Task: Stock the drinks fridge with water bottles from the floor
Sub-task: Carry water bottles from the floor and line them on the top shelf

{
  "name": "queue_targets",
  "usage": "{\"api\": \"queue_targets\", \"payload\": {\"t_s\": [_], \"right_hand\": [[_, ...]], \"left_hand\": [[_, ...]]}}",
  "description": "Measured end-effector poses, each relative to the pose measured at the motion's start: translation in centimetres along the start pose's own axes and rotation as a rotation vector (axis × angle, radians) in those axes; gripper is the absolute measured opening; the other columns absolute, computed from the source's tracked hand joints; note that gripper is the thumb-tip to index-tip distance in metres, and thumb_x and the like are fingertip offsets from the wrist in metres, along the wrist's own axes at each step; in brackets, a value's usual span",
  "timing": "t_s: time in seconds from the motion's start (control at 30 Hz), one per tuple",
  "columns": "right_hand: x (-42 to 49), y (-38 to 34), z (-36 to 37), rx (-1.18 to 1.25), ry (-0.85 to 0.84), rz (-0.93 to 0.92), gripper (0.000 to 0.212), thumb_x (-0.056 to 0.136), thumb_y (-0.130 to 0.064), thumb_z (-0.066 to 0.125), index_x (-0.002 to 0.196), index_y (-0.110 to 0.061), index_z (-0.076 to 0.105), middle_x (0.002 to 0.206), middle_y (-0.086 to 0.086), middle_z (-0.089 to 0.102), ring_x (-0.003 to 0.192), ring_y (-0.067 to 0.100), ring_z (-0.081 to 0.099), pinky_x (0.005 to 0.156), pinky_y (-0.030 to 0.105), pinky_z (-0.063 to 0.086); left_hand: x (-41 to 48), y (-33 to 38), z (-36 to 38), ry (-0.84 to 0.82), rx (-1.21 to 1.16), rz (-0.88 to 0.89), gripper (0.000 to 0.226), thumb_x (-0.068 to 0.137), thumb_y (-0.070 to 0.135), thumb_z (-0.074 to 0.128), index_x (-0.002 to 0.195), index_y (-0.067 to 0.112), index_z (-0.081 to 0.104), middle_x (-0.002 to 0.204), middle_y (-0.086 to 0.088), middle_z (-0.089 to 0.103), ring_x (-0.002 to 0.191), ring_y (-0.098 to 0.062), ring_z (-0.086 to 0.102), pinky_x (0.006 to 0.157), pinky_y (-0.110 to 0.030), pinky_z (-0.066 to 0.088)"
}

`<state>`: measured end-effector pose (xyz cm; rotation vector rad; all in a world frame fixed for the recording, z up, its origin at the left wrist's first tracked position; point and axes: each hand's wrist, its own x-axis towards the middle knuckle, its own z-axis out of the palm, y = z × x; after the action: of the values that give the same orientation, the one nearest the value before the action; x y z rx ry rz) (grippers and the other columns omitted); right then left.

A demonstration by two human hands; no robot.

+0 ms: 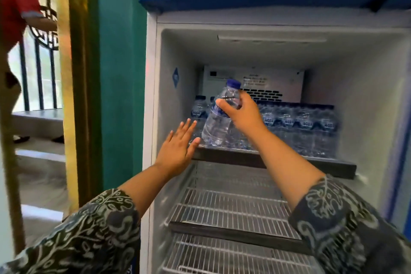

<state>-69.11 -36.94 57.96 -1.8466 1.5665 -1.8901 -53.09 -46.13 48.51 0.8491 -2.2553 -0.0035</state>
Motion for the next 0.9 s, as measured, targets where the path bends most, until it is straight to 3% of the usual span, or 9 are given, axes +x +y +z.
{"api": "queue_targets", "payload": {"t_s": [0.17, 0.33, 0.5, 0.6, 0.77, 0.9], "right_hand": [[2.2, 2.5, 1.2, -0.127, 0.043, 0.062, 0.047, 0.081, -0.032, 0.071, 0.120, -0.012, 0.053, 0.113, 0.003, 0.063, 0.105, 0.018, 0.059, 0.083, 0.026, 0.041], [2.7, 4.4, 2.2, -0.272, 0.016, 0.141, 0.075, 0.081, -0.039, 0.069, 0.140, -0.012, 0.031, 0.143, 0.009, 0.042, 0.130, 0.028, 0.043, 0.100, 0.037, 0.038], [3.1, 5.3, 2.9, -0.292, 0.010, 0.188, 0.081, 0.082, -0.040, 0.068, 0.145, -0.013, 0.026, 0.148, 0.009, 0.036, 0.133, 0.029, 0.038, 0.103, 0.036, 0.037], [3.3, 5.6, 2.5, -0.335, -0.025, 0.189, 0.081, 0.082, -0.046, 0.065, 0.145, -0.012, 0.027, 0.150, 0.011, 0.033, 0.135, 0.029, 0.035, 0.106, 0.038, 0.035], [1.9, 6.9, 0.2, -0.425, -0.001, 0.113, 0.062, 0.090, -0.046, 0.053, 0.141, -0.014, 0.038, 0.144, 0.013, 0.037, 0.130, 0.027, 0.041, 0.101, 0.033, 0.036], [0.0, 9.6, -2.1, -0.709, 0.046, 0.080, 0.059, 0.093, -0.049, 0.045, 0.141, -0.016, 0.037, 0.143, 0.013, 0.036, 0.131, 0.031, 0.036, 0.104, 0.040, 0.036]], "left_hand": [[1.2, -0.8, 0.9, -0.230, 0.094, -0.057, 0.064, 0.098, 0.051, 0.017, 0.151, 0.021, -0.005, 0.160, 0.001, -0.003, 0.147, -0.014, -0.007, 0.118, -0.034, -0.003], [1.5, -0.8, 1.1, -0.230, 0.157, -0.059, 0.070, 0.094, 0.057, 0.015, 0.151, 0.017, 0.006, 0.160, -0.002, 0.006, 0.147, -0.016, -0.001, 0.118, -0.034, 0.000], [2.8, -0.3, 1.4, -0.170, -0.090, -0.178, 0.070, 0.092, 0.061, 0.019, 0.150, 0.023, 0.013, 0.157, -0.009, 0.021, 0.144, -0.028, 0.020, 0.116, -0.045, 0.019], [3.9, 0.4, 1.9, -0.109, -0.276, -0.175, 0.069, 0.094, 0.055, 0.030, 0.150, 0.019, 0.014, 0.154, -0.010, 0.028, 0.139, -0.028, 0.032, 0.114, -0.044, 0.029], [6.2, 1.8, 2.8, -0.131, -0.380, -0.132, 0.082, 0.090, 0.047, 0.053, 0.150, 0.011, 0.010, 0.155, -0.011, 0.023, 0.141, -0.028, 0.028, 0.114, -0.042, 0.028], [8.0, 3.0, 3.4, -0.112, -0.541, -0.219, 0.094, 0.079, 0.044, 0.069, 0.148, 0.011, 0.016, 0.153, -0.010, 0.029, 0.139, -0.028, 0.031, 0.113, -0.044, 0.031]]}}
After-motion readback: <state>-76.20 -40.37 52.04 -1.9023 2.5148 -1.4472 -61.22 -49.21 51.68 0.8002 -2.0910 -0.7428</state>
